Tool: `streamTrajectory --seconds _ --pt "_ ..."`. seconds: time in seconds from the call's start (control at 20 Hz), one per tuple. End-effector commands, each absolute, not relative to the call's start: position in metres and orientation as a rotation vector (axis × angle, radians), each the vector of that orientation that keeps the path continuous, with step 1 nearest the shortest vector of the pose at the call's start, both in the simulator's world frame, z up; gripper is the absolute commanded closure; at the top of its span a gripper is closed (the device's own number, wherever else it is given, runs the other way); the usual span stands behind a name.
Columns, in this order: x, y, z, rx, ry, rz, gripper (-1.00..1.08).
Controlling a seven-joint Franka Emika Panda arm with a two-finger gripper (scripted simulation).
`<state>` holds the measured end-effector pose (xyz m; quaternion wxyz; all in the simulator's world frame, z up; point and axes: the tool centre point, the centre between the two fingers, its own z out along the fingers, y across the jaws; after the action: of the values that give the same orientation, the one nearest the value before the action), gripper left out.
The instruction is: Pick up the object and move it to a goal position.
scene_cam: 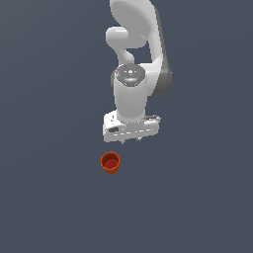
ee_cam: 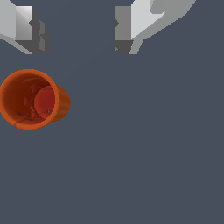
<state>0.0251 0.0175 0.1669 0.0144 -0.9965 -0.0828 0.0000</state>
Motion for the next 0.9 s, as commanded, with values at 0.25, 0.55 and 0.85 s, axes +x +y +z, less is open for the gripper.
streamTrajectory --seconds 0.25,0.55,0.85 --pt "0.038 0.011 0.157 -3.039 -0.49 0.026 -0.2" --pt "0.049 0.005 0.148 -2.967 -0.679 0.036 -0.2" --pt "0.059 -0.002 0.14 -2.879 -0.858 0.035 -0.2"
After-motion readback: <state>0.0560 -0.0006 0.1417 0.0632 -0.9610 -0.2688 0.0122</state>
